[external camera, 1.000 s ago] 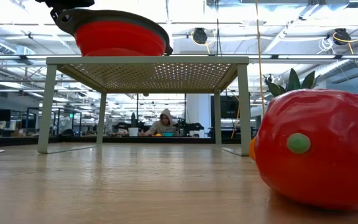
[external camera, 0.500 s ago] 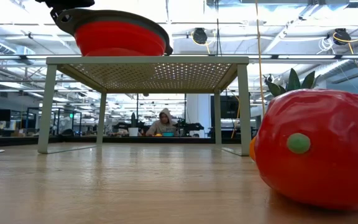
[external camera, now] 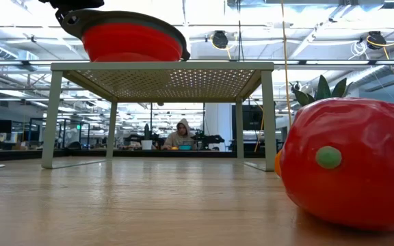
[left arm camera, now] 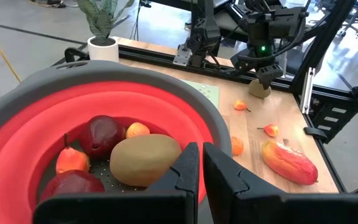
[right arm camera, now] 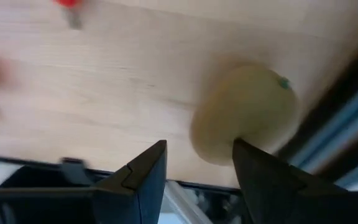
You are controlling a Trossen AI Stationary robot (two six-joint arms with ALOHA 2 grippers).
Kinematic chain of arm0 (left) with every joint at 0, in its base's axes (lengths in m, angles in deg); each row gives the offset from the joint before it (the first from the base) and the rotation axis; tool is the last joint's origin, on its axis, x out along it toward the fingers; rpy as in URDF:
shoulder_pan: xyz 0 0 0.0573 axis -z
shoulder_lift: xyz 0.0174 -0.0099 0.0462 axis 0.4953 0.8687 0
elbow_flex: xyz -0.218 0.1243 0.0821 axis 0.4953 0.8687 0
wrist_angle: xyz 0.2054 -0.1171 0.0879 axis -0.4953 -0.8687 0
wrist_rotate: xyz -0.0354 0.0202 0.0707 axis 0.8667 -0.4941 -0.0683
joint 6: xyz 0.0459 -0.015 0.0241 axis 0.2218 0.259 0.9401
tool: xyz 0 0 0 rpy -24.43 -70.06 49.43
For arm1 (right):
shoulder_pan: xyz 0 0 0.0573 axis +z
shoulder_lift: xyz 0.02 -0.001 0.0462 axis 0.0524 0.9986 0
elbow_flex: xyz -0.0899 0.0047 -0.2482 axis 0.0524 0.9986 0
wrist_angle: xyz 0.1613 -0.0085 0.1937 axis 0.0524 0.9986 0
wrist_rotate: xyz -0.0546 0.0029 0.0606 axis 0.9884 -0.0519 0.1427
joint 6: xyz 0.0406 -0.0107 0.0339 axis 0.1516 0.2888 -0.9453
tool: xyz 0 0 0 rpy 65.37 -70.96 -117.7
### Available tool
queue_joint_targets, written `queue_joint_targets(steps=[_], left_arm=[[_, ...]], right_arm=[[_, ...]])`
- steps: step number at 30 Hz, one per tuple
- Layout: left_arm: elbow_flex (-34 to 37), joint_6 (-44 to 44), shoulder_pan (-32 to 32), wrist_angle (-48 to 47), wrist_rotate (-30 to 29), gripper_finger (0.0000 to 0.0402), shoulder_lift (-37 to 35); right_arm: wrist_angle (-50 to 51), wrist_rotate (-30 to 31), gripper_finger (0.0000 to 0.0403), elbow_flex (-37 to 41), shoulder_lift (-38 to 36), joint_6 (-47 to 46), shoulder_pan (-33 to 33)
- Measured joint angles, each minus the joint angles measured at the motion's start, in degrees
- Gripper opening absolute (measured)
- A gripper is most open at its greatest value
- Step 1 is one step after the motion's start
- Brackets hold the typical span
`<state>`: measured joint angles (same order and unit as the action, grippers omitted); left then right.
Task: Pick & Place Fruit
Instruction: Put the kiwi into the strainer bowl on the shelf
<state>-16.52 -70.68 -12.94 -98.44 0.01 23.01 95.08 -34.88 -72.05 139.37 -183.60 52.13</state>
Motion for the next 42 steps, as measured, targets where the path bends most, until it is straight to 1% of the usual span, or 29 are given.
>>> queue_joint_targets(steps=[5, 7, 9, 20, 23, 29, 37, 40, 42], left_arm=[[0.0, 0.0, 0.0, 0.0, 0.0, 0.0019, 0.0], [0.0, 0.0, 0.0, 0.0, 0.0, 0.0019, 0.0], [0.0, 0.0, 0.0, 0.1, 0.0, 0.0019, 0.0], [0.0, -0.1, 0.0, 1.1, 0.0, 0.0019, 0.0], [0.0, -0.1, 0.0, 1.2, 0.0, 0.0019, 0.0], [0.0, -0.1, 0.0, 1.2, 0.0, 0.0019, 0.0], [0.0, -0.1, 0.0, 1.3, 0.0, 0.0019, 0.0], [0.0, -0.1, 0.0, 1.3, 0.0, 0.0019, 0.0], [0.0, 0.0, 0.0, 1.3, 0.0, 0.0019, 0.0]], right_arm=[[-1.1, 10.3, 0.0175, 0.1, -0.1, 3.6, -0.1], [0.1, 13.7, 0.0172, 0.3, -0.9, 4.7, -0.1], [-1.5, 15.1, 0.0167, -0.2, -1.6, 5.4, -0.4], [-0.9, 14.6, 0.0119, -1.1, -6.6, 8.3, -1.0], [-0.8, 14.5, 0.0104, -1.3, -8.1, 10.6, -1.0], [-0.9, 14.6, 0.0084, -1.3, -10.4, 20.6, -1.0], [-4.0, 14.6, 0.0080, -1.3, -11.5, 29.8, -1.0], [-5.4, 14.5, 0.0079, -1.3, -11.5, 36.8, -1.0], [-5.8, 14.5, 0.0079, -1.3, -11.5, 43.3, -1.0]])
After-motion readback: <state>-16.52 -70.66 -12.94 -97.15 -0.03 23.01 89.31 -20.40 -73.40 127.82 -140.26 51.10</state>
